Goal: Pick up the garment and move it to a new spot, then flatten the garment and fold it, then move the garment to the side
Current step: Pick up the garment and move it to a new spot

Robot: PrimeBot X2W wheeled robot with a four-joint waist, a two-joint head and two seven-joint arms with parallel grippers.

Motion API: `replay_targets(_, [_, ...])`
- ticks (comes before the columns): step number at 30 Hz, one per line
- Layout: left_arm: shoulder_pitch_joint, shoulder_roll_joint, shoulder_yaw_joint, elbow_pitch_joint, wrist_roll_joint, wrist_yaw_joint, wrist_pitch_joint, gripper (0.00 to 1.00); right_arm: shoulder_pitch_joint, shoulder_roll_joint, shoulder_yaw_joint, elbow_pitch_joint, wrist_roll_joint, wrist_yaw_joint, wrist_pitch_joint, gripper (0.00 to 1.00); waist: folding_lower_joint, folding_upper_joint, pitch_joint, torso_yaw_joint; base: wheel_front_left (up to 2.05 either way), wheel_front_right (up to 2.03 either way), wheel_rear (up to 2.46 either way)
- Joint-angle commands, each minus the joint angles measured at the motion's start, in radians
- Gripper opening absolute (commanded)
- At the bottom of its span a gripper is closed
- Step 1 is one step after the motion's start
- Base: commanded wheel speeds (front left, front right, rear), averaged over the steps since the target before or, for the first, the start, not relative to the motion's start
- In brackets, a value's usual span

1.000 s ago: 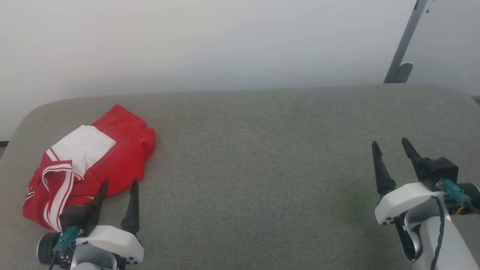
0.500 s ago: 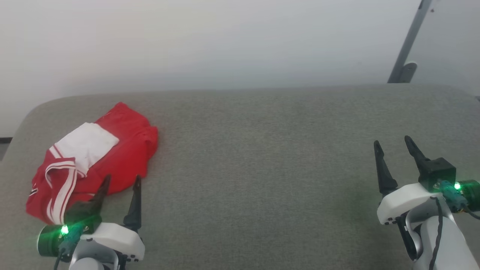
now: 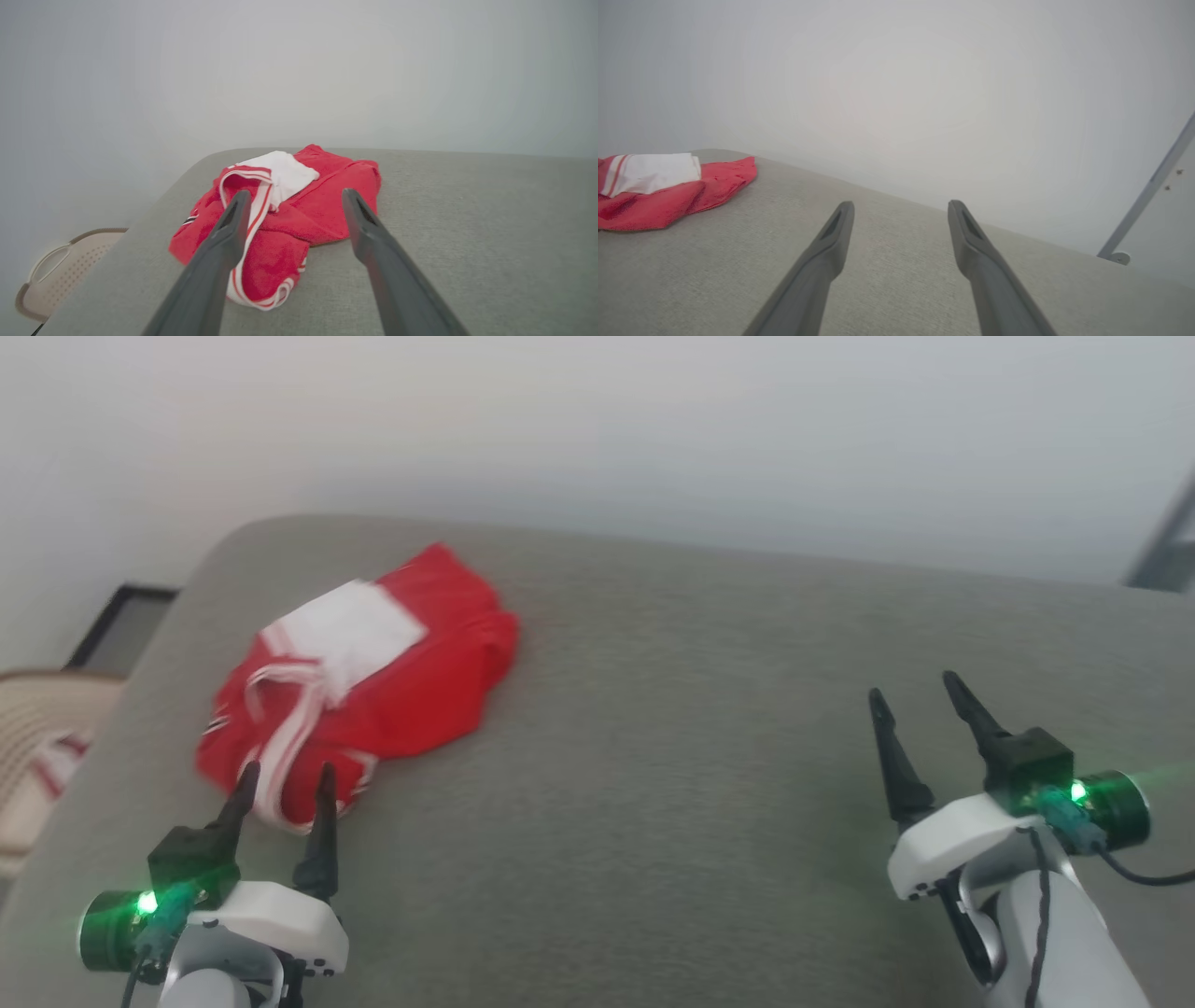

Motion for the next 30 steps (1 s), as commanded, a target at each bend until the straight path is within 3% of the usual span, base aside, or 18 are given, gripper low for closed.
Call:
replay_targets(1, [-0.01, -0.006, 0.005, 0.001, 0.003, 0.004, -0.005, 1.0, -0.01, 0.004, 0.006, -0.003, 0.007, 0.0, -0.006, 1.0, 0.0, 0.0, 0.017, 0.077, 0.0, 0.0, 0.0])
replay_targets(13, [0.033, -0.053, 0.06, -0.018, -0.012, 0.023, -0.005, 1.0, -0.027, 0.03, 0.091, 0.024, 0.034, 0.0, -0.006, 1.0, 0.0, 0.0, 0.013, 0.313, 0.0, 0.0, 0.0])
replay_targets(24, [0.11, -0.08, 0.13, -0.099, -0.056, 0.041, -0.005, 1.0, -0.083, 0.045, 0.208, 0.066, 0.079, 0.0, -0.006, 1.0, 0.0, 0.0, 0.025, 0.329, 0.0, 0.0, 0.0])
replay_targets(30, [0.085, -0.077, 0.077, -0.08, -0.024, 0.012, -0.005, 1.0, -0.067, 0.045, 0.186, 0.062, 0.083, 0.0, -0.006, 1.0, 0.0, 0.0, 0.022, 0.316, 0.0, 0.0, 0.0])
